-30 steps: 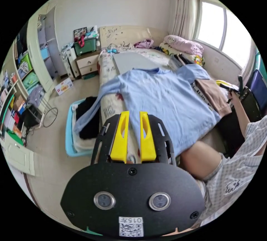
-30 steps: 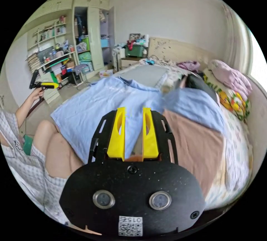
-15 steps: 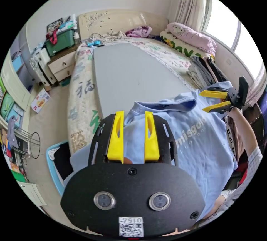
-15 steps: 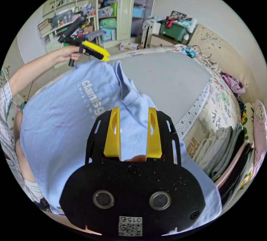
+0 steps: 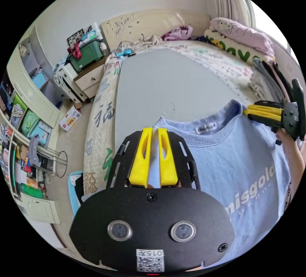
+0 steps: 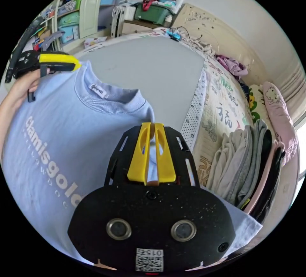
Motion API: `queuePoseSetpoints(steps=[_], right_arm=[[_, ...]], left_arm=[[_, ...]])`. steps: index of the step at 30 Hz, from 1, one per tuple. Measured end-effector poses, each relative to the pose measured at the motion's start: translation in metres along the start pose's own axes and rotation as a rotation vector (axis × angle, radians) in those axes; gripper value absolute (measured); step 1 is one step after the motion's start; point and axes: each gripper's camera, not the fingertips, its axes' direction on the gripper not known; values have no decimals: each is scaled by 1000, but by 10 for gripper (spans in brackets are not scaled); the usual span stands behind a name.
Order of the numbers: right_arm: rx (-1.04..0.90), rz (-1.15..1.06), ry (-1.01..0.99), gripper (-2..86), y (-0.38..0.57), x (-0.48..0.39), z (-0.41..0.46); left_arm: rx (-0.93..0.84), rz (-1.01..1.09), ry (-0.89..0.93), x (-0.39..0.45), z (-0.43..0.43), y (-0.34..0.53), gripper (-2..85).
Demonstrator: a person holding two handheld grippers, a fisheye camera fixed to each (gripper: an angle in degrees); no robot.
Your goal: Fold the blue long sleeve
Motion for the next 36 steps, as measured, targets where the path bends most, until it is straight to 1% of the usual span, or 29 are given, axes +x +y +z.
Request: queuePoseSetpoints(steps=[1, 2, 4, 6, 8, 11, 13, 15, 16, 17, 20, 21, 23, 25, 26, 27, 28, 30, 32, 34, 36], right_arm=[[-10, 28, -15, 41, -4, 4, 0], [-32, 79, -62, 59, -11, 17, 0], [-48, 162, -159, 88, -17, 44, -7], [10, 233, -264, 104, -4, 78, -35], [57, 219, -291, 108, 19, 94, -63], [41, 154, -232, 123, 75, 110, -106], [3, 146, -160, 130, 109, 125, -128], [-55, 151, -45, 127, 147, 144, -152], [-73, 149, -23, 125, 154, 148, -156], [-108, 129, 23, 115, 165, 152, -162], [-170, 93, 153, 90, 176, 156, -164], [-179, 110, 154, 84, 175, 159, -162], [-230, 113, 169, 67, 170, 162, -155], [-285, 48, 270, 43, 166, 154, -148], [-312, 1, 347, 36, 165, 150, -143], [-325, -8, 384, 31, 166, 151, -140], [-325, 6, 380, 30, 166, 155, -141], [-293, 138, 284, 27, 169, 183, -152], [-285, 174, 238, 30, 171, 194, -161], [-288, 197, 219, 38, 171, 198, -172], [-230, 244, 157, 52, 178, 203, -207]], left_arm=[[-26, 10, 3, 3, 5, 1, 53], [20, -3, -11, 2, 1, 4, 58], [5, -22, -14, -4, -2, 5, 67], [114, -72, 24, -24, -33, 21, 66], [188, -75, 90, -40, -62, 47, 70], [203, -7, 121, -57, -104, 112, 76], [182, 32, 64, -68, -124, 155, 76], [139, -4, -69, -99, -136, 198, 72], [123, -25, -95, -109, -136, 206, 71], [75, -85, -124, -134, -130, 217, 69], [-66, -263, -34, -189, -97, 238, 65], [-83, -314, 11, -201, -83, 244, 56], [-76, -384, 30, -207, -68, 250, 35], [-88, -366, 28, -203, -55, 246, 16], [-99, -326, -1, -199, -50, 241, 7], [-107, -294, -38, -195, -46, 235, 2], [-119, -283, -56, -195, -44, 233, -1], [-172, -268, -94, -198, -36, 226, -5], [-194, -292, -84, -207, -34, 228, -5], [-188, -341, -51, -218, -37, 234, -4], [-136, -391, -24, -226, -57, 248, 2]])
